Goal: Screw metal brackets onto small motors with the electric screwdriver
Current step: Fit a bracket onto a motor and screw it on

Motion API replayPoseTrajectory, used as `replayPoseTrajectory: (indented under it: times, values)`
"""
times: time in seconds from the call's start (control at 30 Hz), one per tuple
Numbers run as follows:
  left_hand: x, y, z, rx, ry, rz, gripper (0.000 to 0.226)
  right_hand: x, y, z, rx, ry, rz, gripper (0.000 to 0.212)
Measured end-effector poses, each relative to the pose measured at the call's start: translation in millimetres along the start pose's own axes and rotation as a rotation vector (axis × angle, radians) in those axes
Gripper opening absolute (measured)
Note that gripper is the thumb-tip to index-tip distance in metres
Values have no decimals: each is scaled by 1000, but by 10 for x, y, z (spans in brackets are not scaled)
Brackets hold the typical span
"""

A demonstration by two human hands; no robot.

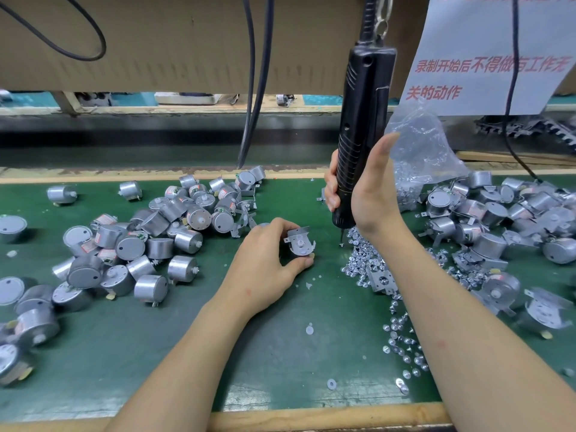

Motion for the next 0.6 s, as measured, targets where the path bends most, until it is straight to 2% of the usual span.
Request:
replayPoseTrajectory:
  times: [0.6]
  values:
    - [-7,-3,14,1,3,0,39,-6,4,37,19,-43,2,81]
Point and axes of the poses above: each hand's wrist, its own y-axis towards the middle knuckle, its own x-axis out of the palm, z = x × y, the point moved 3 cm from there along y, towards the middle knuckle, and after that the axes turned 12 degrees about -y, right-handed, at the moved point
